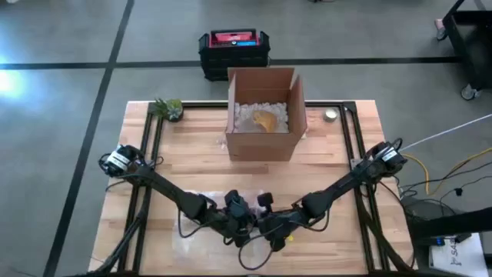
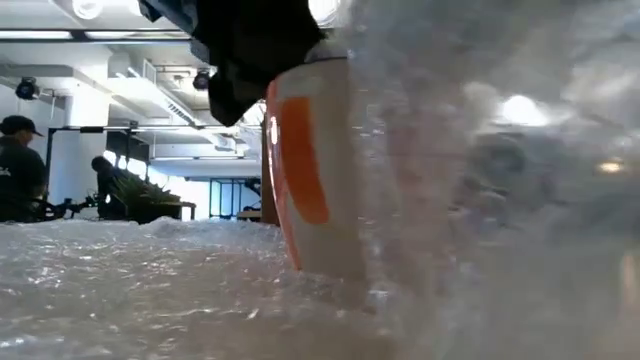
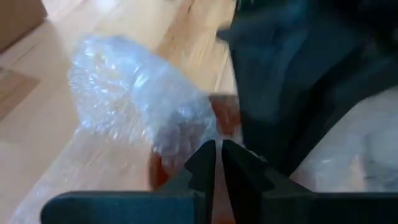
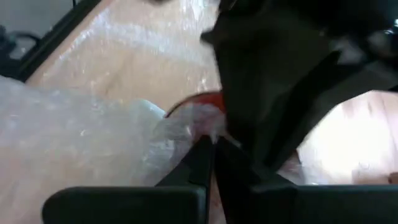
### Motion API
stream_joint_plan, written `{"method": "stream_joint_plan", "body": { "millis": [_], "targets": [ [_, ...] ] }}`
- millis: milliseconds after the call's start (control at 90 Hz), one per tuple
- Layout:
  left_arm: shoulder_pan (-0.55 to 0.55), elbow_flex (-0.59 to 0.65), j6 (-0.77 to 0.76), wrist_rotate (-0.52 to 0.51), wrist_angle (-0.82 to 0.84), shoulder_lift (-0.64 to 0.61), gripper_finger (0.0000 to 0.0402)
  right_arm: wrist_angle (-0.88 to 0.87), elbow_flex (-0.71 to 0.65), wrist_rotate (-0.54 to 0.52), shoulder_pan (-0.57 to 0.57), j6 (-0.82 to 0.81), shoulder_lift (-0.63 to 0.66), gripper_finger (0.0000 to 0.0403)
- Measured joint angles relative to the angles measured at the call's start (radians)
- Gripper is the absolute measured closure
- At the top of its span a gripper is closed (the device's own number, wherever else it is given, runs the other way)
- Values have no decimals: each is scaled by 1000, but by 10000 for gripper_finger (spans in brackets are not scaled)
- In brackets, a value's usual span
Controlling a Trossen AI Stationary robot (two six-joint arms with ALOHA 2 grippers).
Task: Wrap mug
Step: Wrap the orange mug with the transparent bubble wrap
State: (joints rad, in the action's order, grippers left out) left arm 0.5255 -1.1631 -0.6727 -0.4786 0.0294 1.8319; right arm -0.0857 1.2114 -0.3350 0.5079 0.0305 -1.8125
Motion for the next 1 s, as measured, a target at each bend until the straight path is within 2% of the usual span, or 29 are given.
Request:
{"method": "stream_joint_plan", "body": {
  "millis": [222,422,533,622,700,811,1000],
  "targets": [
    [2,23,-20,-1,8,-1,381,-204,147,-13,-6,-9,5,338],
    [2,20,-24,-1,5,-1,381,-592,295,-7,-4,-28,18,278],
    [2,20,-24,-1,-7,0,381,-782,293,-1,12,-98,67,258],
    [2,20,-24,-1,-13,0,381,-849,239,1,34,-162,117,249],
    [2,20,-24,-2,-22,0,381,-815,154,2,58,-195,164,245],
    [2,20,-19,-5,-35,0,381,-657,5,3,88,-202,211,249],
    [1,19,-18,-9,-48,0,381,-216,-164,-6,111,-149,215,288]
  ]
}}
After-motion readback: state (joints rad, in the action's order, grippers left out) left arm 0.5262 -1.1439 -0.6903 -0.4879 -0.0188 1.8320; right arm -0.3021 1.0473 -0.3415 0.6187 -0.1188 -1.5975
